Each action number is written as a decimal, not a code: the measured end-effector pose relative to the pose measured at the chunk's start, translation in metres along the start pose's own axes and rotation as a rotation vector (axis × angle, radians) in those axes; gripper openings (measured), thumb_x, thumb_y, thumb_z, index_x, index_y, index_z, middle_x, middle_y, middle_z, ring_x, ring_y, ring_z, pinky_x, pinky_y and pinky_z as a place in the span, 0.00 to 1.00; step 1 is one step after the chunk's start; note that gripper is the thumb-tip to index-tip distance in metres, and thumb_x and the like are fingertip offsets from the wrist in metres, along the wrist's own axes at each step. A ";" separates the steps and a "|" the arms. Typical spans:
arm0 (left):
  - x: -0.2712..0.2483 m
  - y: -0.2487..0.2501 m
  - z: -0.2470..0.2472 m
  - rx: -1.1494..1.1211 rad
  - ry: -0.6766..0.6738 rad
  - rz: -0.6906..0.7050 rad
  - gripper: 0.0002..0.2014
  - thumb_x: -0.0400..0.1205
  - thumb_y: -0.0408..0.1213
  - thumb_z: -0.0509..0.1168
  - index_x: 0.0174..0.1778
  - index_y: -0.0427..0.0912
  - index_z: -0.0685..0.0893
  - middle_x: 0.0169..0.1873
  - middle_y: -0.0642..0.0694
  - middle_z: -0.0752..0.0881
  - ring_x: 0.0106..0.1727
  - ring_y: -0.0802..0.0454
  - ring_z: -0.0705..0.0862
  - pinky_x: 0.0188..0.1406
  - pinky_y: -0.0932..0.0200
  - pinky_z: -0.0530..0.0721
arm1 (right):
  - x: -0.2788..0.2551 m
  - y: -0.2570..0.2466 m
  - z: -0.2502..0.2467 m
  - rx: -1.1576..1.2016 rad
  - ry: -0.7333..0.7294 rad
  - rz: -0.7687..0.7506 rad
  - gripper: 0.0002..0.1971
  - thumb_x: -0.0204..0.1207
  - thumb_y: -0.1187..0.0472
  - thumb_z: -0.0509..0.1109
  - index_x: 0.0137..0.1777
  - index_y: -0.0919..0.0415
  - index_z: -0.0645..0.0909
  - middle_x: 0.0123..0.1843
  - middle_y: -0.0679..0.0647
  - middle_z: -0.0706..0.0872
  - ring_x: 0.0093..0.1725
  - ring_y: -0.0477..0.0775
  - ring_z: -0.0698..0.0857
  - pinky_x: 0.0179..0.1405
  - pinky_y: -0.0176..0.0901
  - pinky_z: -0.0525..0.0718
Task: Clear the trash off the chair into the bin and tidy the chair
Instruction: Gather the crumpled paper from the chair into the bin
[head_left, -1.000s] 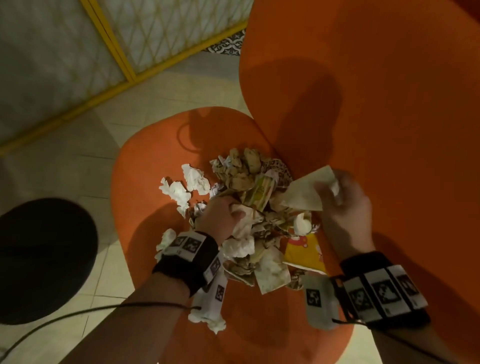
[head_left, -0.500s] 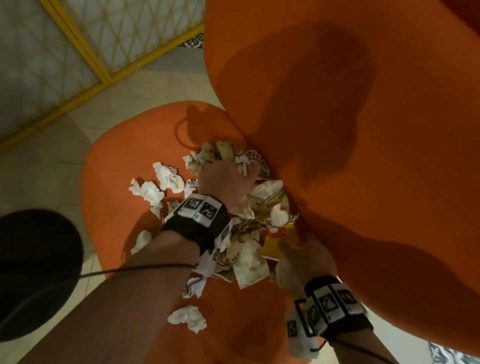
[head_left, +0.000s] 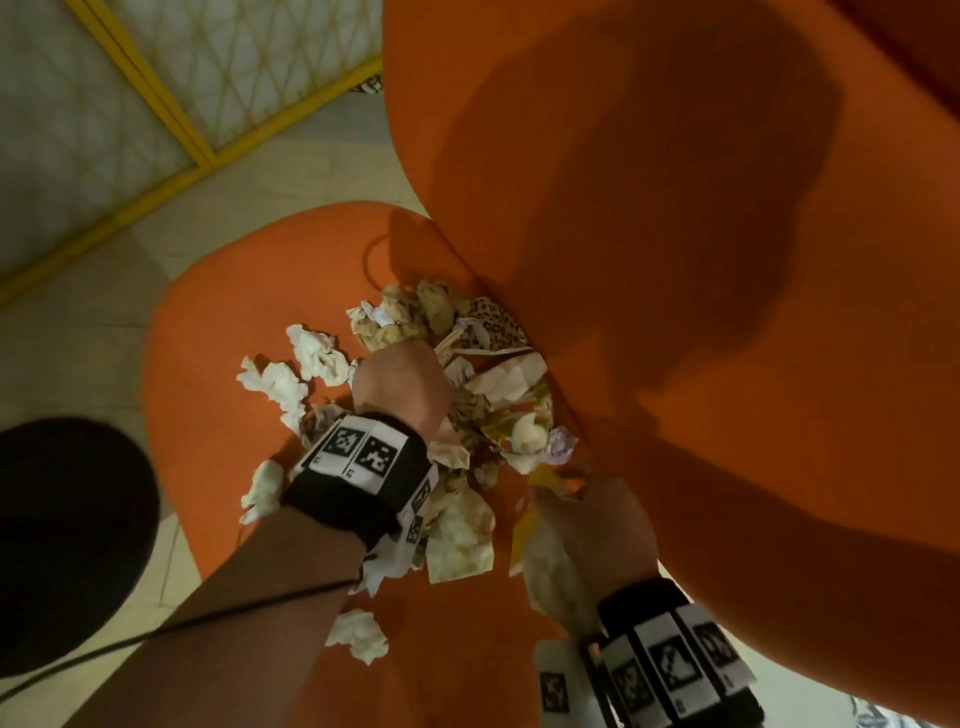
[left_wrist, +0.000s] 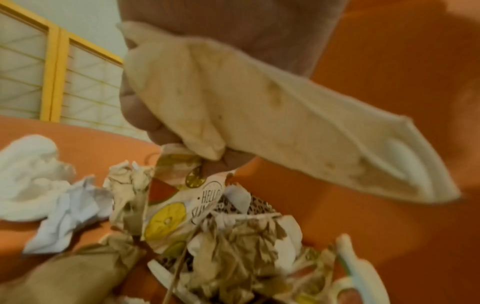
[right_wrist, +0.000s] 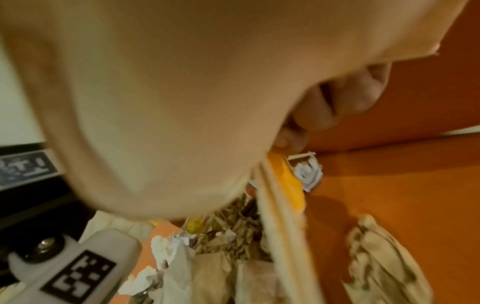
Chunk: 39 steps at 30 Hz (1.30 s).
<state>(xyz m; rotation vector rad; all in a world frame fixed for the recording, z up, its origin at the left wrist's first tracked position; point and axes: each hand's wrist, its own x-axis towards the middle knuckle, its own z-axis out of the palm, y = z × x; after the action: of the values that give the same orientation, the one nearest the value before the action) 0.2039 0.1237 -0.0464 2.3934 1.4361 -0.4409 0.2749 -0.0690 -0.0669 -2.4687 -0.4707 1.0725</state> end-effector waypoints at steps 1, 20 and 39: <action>-0.005 -0.004 -0.005 -0.038 0.021 -0.007 0.10 0.82 0.35 0.58 0.51 0.37 0.84 0.52 0.38 0.86 0.54 0.39 0.85 0.37 0.55 0.74 | -0.004 -0.005 -0.004 -0.029 0.008 -0.026 0.16 0.71 0.42 0.69 0.57 0.44 0.80 0.44 0.45 0.89 0.40 0.48 0.87 0.38 0.43 0.83; -0.258 -0.245 0.075 -0.800 0.462 -0.628 0.13 0.85 0.50 0.54 0.51 0.46 0.77 0.33 0.47 0.86 0.40 0.41 0.85 0.30 0.56 0.69 | -0.163 -0.126 0.165 0.129 -0.264 -0.861 0.22 0.76 0.43 0.65 0.69 0.44 0.75 0.66 0.37 0.77 0.67 0.42 0.76 0.62 0.38 0.74; -0.597 -0.745 0.353 -1.171 0.299 -1.598 0.24 0.84 0.36 0.54 0.76 0.32 0.59 0.64 0.25 0.78 0.64 0.29 0.77 0.62 0.43 0.73 | -0.516 -0.073 0.769 -0.293 -0.971 -0.756 0.16 0.81 0.59 0.65 0.68 0.54 0.76 0.64 0.52 0.83 0.62 0.51 0.80 0.61 0.41 0.76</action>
<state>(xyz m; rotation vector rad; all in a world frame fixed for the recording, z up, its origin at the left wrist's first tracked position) -0.7610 -0.1630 -0.1983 0.1455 2.4274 0.4279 -0.6456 -0.0640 -0.1940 -1.4981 -1.7516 1.8206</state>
